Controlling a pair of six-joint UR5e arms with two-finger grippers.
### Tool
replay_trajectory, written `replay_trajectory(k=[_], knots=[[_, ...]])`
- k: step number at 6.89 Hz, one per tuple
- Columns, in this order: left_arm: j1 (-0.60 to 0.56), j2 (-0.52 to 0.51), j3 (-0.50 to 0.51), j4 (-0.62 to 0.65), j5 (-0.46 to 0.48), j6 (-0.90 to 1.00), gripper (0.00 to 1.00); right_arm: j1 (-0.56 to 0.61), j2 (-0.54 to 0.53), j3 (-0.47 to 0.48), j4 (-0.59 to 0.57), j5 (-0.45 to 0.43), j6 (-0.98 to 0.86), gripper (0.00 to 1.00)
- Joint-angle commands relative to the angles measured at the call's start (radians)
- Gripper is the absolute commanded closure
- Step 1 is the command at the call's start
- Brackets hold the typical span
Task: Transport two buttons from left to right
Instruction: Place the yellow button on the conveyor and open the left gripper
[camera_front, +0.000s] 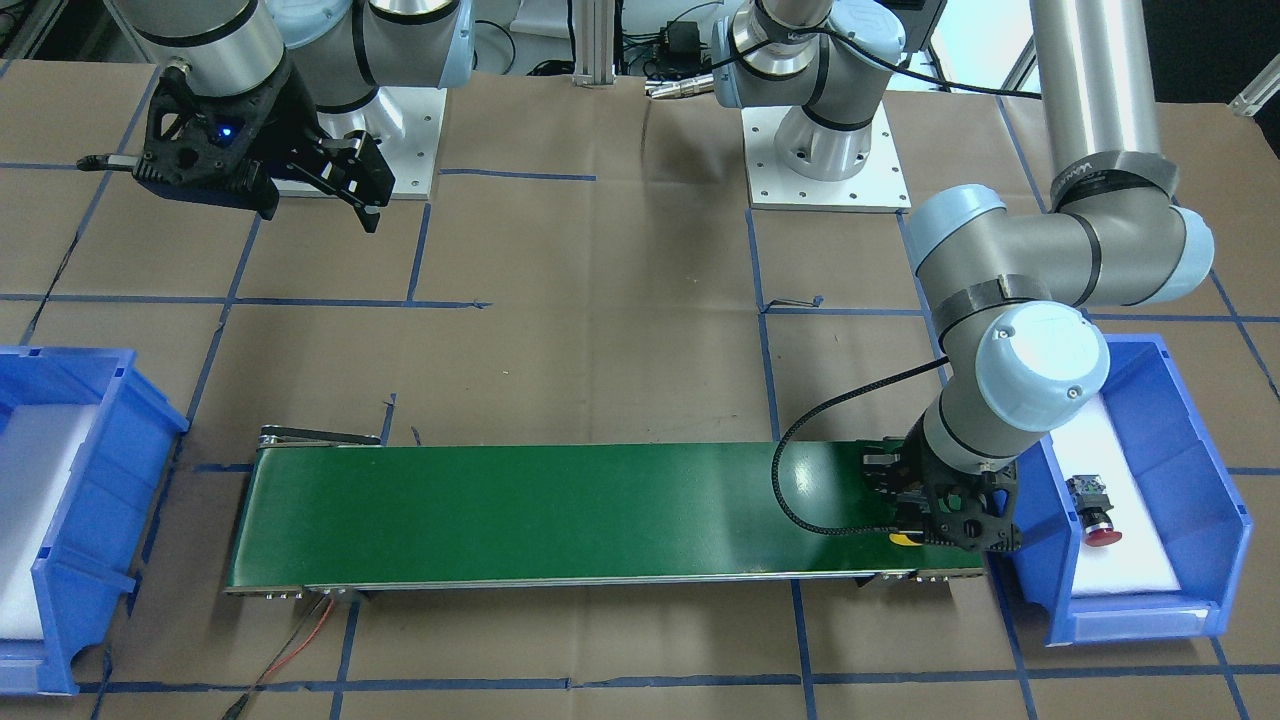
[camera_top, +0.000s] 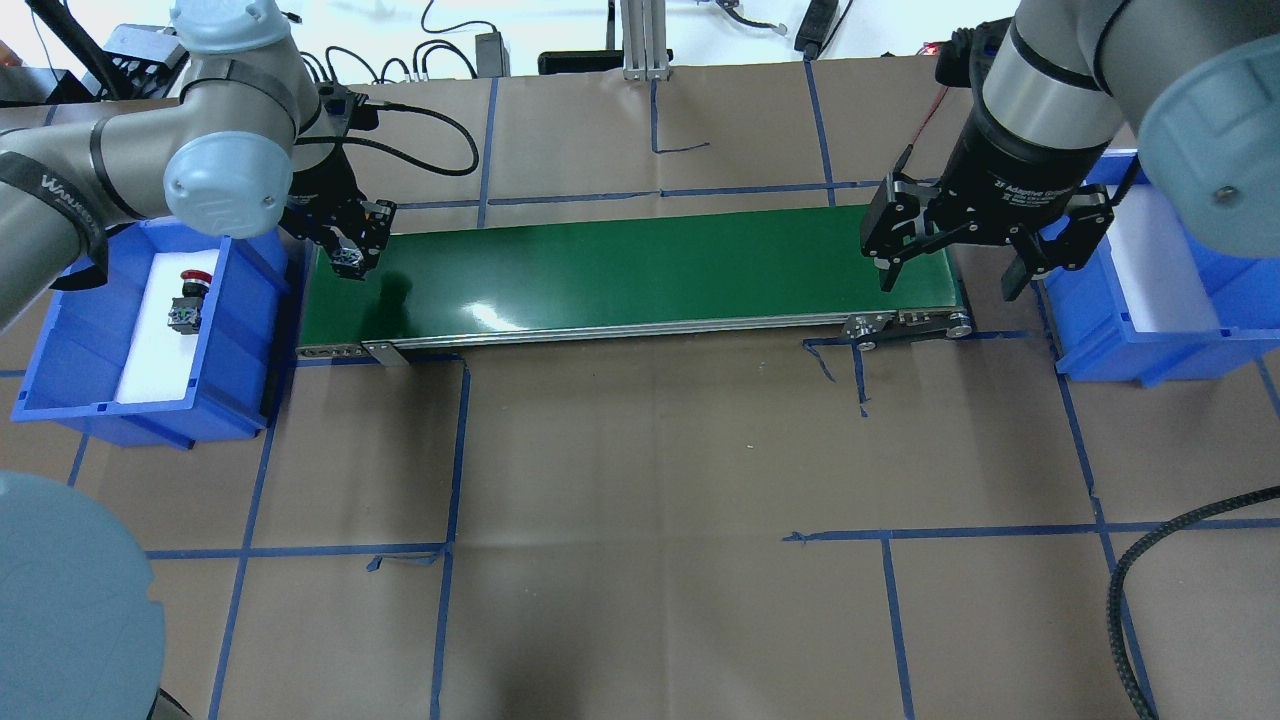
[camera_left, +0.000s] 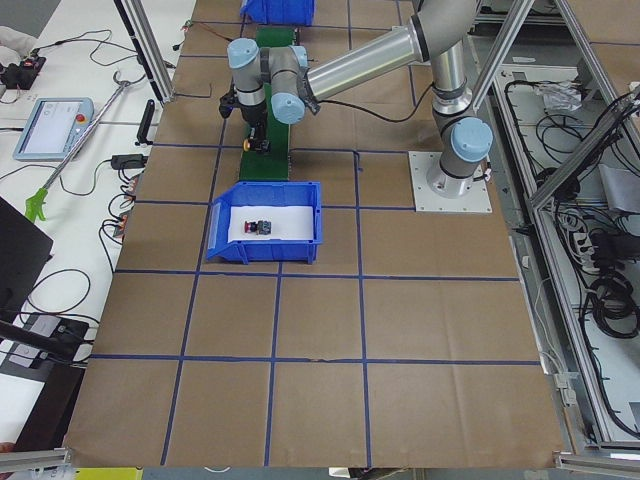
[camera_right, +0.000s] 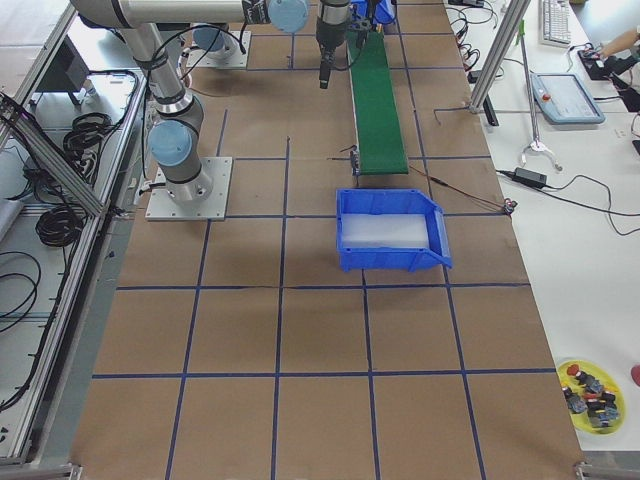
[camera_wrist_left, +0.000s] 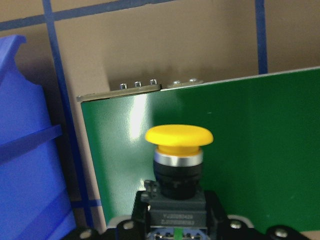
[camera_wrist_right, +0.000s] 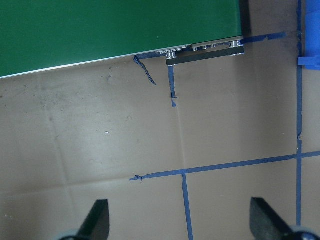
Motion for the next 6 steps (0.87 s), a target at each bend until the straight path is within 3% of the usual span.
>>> replay_trajectory(k=[1, 2, 3, 4, 5, 6], knots=[[-0.001, -0.002, -0.036, 0.035, -0.004, -0.051, 0.95, -0.001, 0.002, -0.001, 0.000, -0.001, 0.000, 0.00], [-0.001, 0.005, -0.058, 0.054, -0.005, -0.059, 0.94, -0.001, 0.002, -0.001, 0.000, -0.001, 0.000, 0.00], [-0.001, 0.014, -0.073, 0.054, -0.022, -0.084, 0.64, -0.001, 0.004, -0.005, 0.000, -0.001, 0.000, 0.00], [0.002, 0.015, -0.072, 0.054, -0.033, -0.081, 0.17, -0.001, 0.005, -0.005, 0.000, -0.001, 0.000, 0.00], [0.002, 0.014, -0.070, 0.054, -0.034, -0.085, 0.00, -0.001, 0.005, -0.005, 0.000, -0.001, 0.000, 0.00], [0.003, 0.020, -0.044, 0.052, -0.031, -0.081, 0.00, -0.001, 0.005, -0.005, 0.000, -0.001, 0.000, 0.00]])
